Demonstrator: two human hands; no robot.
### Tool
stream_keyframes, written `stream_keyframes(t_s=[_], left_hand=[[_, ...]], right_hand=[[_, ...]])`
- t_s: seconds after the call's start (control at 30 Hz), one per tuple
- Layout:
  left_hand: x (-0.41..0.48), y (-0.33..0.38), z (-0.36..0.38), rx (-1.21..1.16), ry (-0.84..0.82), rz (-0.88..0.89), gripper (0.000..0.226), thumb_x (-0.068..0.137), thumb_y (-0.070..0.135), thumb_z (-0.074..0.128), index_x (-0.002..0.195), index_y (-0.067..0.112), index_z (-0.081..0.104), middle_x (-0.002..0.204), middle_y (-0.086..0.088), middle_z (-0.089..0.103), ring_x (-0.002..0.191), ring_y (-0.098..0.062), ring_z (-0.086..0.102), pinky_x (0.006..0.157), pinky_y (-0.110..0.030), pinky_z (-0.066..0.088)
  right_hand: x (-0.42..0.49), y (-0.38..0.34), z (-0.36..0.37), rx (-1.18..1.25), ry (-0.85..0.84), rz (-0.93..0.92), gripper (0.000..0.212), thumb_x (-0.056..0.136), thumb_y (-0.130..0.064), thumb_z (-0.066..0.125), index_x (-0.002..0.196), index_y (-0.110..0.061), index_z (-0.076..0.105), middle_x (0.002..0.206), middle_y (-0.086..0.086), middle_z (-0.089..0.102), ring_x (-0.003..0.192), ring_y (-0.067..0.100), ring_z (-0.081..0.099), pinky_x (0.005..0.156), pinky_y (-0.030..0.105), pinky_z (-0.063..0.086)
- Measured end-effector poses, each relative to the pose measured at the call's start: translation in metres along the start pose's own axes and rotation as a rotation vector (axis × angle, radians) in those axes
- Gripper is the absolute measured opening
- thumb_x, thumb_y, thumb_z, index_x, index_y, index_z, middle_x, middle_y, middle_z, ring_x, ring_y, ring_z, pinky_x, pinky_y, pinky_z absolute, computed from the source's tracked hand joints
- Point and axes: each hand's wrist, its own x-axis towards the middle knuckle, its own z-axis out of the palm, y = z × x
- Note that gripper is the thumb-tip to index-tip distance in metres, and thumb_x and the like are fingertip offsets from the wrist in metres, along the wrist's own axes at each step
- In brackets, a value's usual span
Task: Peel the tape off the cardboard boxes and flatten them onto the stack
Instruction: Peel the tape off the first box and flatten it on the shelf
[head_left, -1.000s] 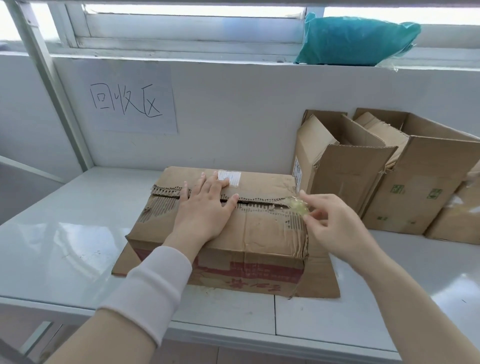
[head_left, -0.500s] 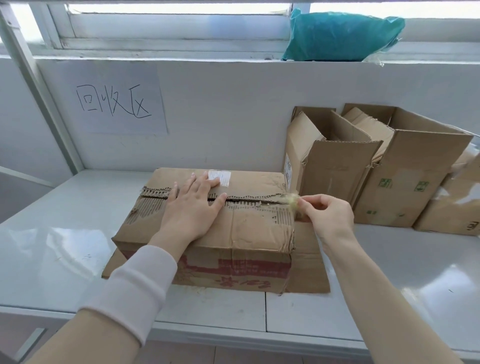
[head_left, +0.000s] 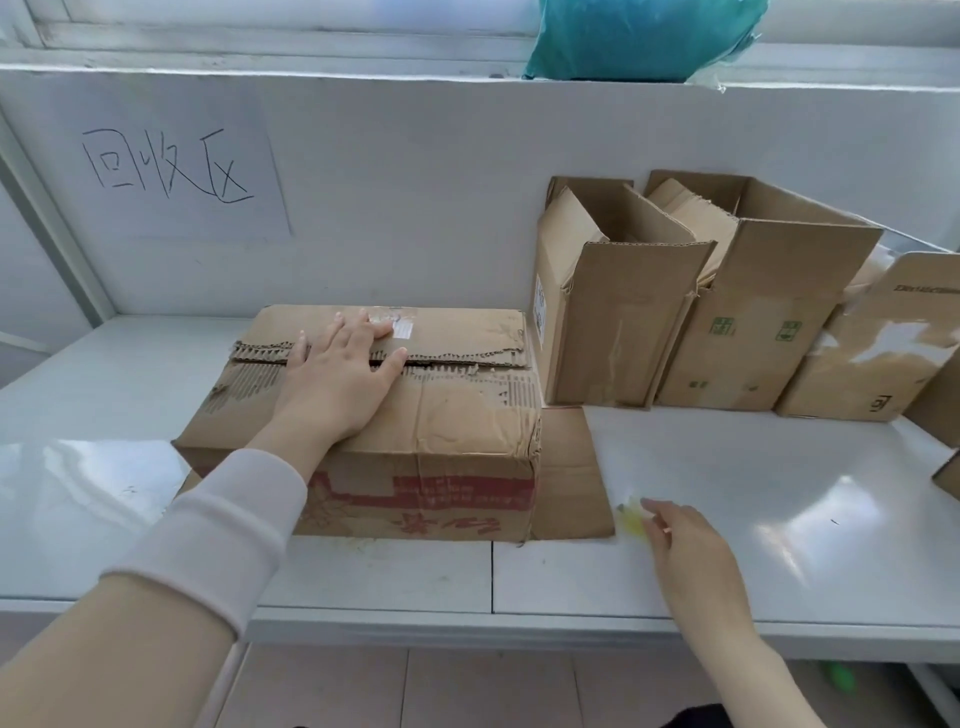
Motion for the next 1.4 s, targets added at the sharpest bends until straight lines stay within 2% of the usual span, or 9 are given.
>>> stream_keyframes(t_s=[0.17, 0.27, 0.47, 0.63, 0.8, 1.1, 1.27, 1.33, 1.4], left_hand=[[-0.010, -0.001, -0.001, 0.010, 0.052, 0.019, 0.051, 0.095, 0.050, 0.024, 0.144, 0.034, 0.023, 0.158, 0.009, 0.007, 0.145, -0.009, 0.000, 0.119, -0.039, -0.004], [-0.021, 0.000, -0.002, 0.002, 0.115, 0.042, 0.050, 0.097, 0.047, 0.022, 0.145, 0.033, 0.021, 0.158, 0.009, 0.005, 0.145, -0.008, -0.001, 0.118, -0.038, -0.005], [-0.069, -0.003, -0.001, -0.176, 0.350, 0.073, 0.072, 0.090, 0.060, 0.015, 0.145, 0.027, -0.019, 0.158, 0.004, -0.012, 0.143, -0.005, -0.016, 0.115, -0.028, -0.018], [-0.092, -0.002, 0.006, -0.169, 0.457, -0.085, 0.087, 0.081, 0.073, 0.006, 0.147, 0.019, -0.012, 0.156, -0.013, -0.016, 0.143, -0.021, -0.019, 0.114, -0.039, -0.016], [-0.097, 0.016, -0.002, -0.377, 0.425, -0.382, 0.097, 0.081, 0.071, 0.037, 0.147, 0.019, -0.012, 0.153, -0.015, -0.023, 0.142, -0.026, -0.024, 0.115, -0.047, -0.012], [-0.066, 0.022, -0.077, -0.899, 0.488, -0.617, 0.119, 0.065, 0.055, 0.073, 0.148, 0.022, -0.005, 0.153, -0.010, -0.026, 0.143, -0.026, -0.019, 0.113, -0.054, -0.004], [-0.066, -0.003, -0.100, -1.089, 0.685, -0.300, 0.075, 0.083, 0.012, 0.061, 0.143, 0.025, 0.019, 0.139, 0.003, 0.037, 0.115, -0.015, 0.048, 0.092, -0.034, 0.042], [-0.079, -0.023, -0.103, -1.135, 0.716, -0.218, 0.059, 0.089, 0.005, 0.047, 0.139, 0.031, 0.029, 0.118, -0.002, 0.059, 0.083, -0.012, 0.057, 0.074, -0.032, 0.049], [-0.087, -0.040, -0.102, -1.015, 0.717, -0.158, 0.061, 0.093, 0.007, 0.046, 0.141, 0.037, 0.023, 0.118, -0.006, 0.062, 0.090, -0.017, 0.060, 0.085, -0.040, 0.050]], right_hand=[[0.017, -0.024, -0.032, -0.299, 0.124, -0.098, 0.024, 0.086, -0.023, 0.062, 0.102, -0.006, 0.067, 0.101, 0.014, 0.056, 0.097, 0.032, 0.050, 0.069, 0.031, 0.041], [0.031, -0.086, -0.048, 0.029, 0.292, -0.398, 0.030, 0.079, -0.028, 0.071, 0.101, -0.008, 0.068, 0.106, 0.011, 0.057, 0.102, 0.029, 0.054, 0.077, 0.028, 0.041], [0.063, -0.201, -0.045, -0.288, -0.299, -0.797, 0.082, 0.071, -0.068, 0.055, 0.142, -0.038, 0.027, 0.157, 0.002, 0.005, 0.145, 0.028, -0.005, 0.115, 0.055, 0.006], [0.072, -0.221, -0.053, -0.390, -0.151, -0.942, 0.059, 0.084, -0.058, 0.045, 0.134, -0.027, 0.042, 0.139, 0.001, 0.046, 0.124, 0.025, 0.047, 0.101, 0.040, 0.038], [0.074, -0.253, -0.086, -0.230, 0.122, -0.869, 0.042, 0.097, -0.041, 0.032, 0.109, -0.015, 0.063, 0.089, 0.013, 0.069, 0.083, 0.033, 0.062, 0.066, 0.031, 0.041], [0.053, -0.269, -0.122, 0.142, 0.327, -0.803, 0.034, 0.097, -0.034, 0.038, 0.091, -0.009, 0.061, 0.057, 0.002, 0.054, 0.061, 0.028, 0.054, 0.062, 0.030, 0.038], [0.041, -0.243, -0.113, 0.401, 0.291, -0.612, 0.023, 0.097, -0.027, 0.040, 0.078, -0.021, 0.050, 0.050, -0.011, 0.037, 0.044, 0.009, 0.040, 0.048, 0.014, 0.034], [0.043, -0.225, -0.109, 0.503, 0.326, -0.446, 0.031, 0.098, -0.026, 0.038, 0.067, -0.020, 0.043, 0.049, -0.005, 0.034, 0.045, 0.007, 0.041, 0.051, 0.009, 0.035], [0.043, -0.210, -0.105, 0.570, 0.352, -0.372, 0.041, 0.098, -0.023, 0.037, 0.057, -0.021, 0.035, 0.051, -0.001, 0.029, 0.046, 0.009, 0.036, 0.052, 0.010, 0.033]])
